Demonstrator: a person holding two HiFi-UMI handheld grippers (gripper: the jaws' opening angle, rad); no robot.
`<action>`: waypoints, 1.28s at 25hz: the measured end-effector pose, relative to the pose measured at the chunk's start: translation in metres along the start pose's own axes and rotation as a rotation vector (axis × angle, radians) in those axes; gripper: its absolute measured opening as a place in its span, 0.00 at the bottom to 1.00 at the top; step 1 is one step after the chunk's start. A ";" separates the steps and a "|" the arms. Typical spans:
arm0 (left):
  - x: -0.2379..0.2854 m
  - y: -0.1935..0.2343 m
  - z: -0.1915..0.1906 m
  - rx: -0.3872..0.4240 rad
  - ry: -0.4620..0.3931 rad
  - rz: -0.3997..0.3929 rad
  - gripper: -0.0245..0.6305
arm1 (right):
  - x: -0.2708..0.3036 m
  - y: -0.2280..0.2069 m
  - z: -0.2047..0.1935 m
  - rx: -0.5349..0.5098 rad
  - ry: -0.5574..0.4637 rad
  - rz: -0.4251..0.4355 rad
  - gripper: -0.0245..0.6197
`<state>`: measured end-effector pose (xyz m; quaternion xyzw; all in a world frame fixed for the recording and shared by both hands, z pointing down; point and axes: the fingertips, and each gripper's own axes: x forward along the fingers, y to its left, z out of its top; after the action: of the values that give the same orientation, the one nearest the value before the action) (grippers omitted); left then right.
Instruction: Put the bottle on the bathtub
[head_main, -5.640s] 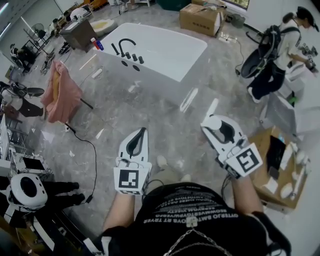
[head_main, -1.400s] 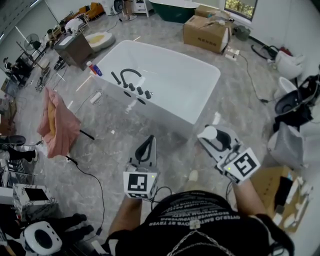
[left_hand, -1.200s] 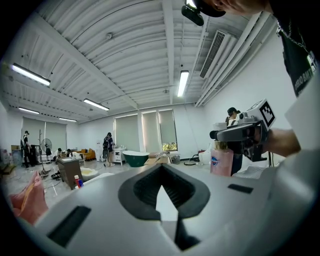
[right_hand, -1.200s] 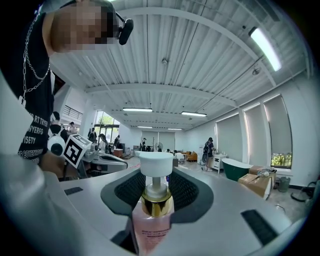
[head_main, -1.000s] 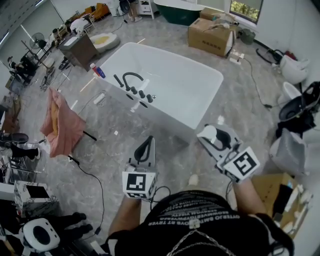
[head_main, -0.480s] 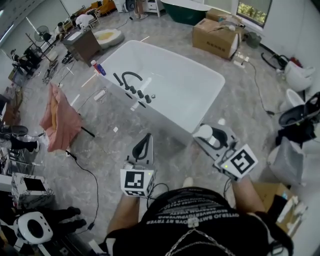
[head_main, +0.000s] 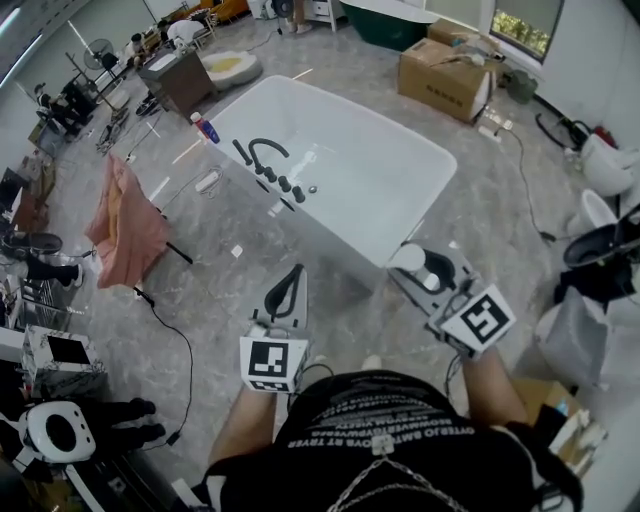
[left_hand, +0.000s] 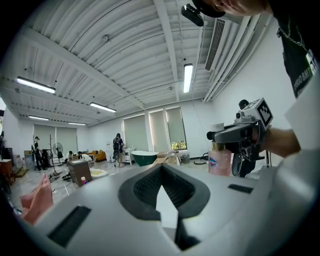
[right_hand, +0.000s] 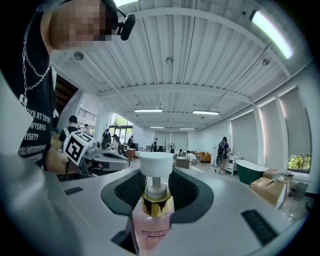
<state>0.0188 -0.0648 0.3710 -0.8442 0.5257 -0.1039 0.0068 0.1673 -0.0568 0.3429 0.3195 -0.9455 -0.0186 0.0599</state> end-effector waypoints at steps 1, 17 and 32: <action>0.000 0.000 0.000 -0.002 0.001 0.004 0.04 | 0.000 -0.001 -0.002 0.004 0.001 0.001 0.26; 0.027 0.013 -0.003 0.032 -0.011 -0.055 0.04 | 0.021 -0.006 -0.007 0.010 0.017 -0.028 0.26; 0.073 0.059 -0.011 0.042 0.005 -0.074 0.04 | 0.074 -0.036 -0.014 0.025 0.042 -0.021 0.26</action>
<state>-0.0046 -0.1549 0.3868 -0.8624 0.4920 -0.1172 0.0194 0.1319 -0.1302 0.3618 0.3303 -0.9408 -0.0005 0.0756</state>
